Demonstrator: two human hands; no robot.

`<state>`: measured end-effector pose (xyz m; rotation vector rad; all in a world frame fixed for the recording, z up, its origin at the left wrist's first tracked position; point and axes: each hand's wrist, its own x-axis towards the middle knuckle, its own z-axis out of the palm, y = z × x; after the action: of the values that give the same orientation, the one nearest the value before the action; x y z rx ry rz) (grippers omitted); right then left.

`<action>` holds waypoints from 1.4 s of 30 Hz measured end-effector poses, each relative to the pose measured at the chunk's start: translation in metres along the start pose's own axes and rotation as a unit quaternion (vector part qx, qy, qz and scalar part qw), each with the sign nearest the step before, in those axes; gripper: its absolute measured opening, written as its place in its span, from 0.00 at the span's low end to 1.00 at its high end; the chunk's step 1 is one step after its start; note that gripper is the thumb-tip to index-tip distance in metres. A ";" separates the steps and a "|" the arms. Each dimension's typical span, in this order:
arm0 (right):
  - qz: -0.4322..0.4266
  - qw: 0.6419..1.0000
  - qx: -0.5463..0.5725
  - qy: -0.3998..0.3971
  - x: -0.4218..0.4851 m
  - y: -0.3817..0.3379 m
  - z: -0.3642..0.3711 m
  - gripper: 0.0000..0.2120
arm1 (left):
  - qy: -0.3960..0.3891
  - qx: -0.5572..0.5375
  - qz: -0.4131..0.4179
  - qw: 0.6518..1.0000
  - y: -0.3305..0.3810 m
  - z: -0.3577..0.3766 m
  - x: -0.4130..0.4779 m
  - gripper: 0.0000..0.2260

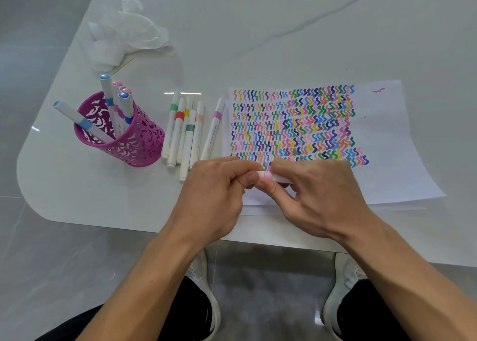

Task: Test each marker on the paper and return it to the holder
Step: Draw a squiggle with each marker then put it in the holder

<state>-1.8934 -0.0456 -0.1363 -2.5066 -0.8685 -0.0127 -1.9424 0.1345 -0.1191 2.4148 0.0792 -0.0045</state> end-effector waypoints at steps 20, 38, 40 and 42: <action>0.121 0.950 0.284 0.041 0.006 0.009 -0.002 0.07 | 0.061 0.029 -0.063 0.996 -0.011 -0.010 0.003 0.07; 0.103 0.930 0.352 -0.030 0.000 0.007 0.006 0.16 | 0.021 0.084 -0.086 0.993 -0.010 -0.008 0.003 0.12; 0.108 0.931 0.350 -0.010 -0.001 0.006 0.007 0.12 | 0.016 0.084 -0.086 0.993 -0.010 -0.008 0.003 0.12; 0.123 0.925 0.360 0.013 -0.003 0.004 0.008 0.05 | 0.015 0.085 -0.083 0.993 -0.011 -0.009 0.002 0.12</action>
<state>-1.8945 -0.0464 -0.1452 -1.8867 -0.4235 0.3015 -1.9407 0.1487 -0.1198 2.5713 0.3047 -0.0529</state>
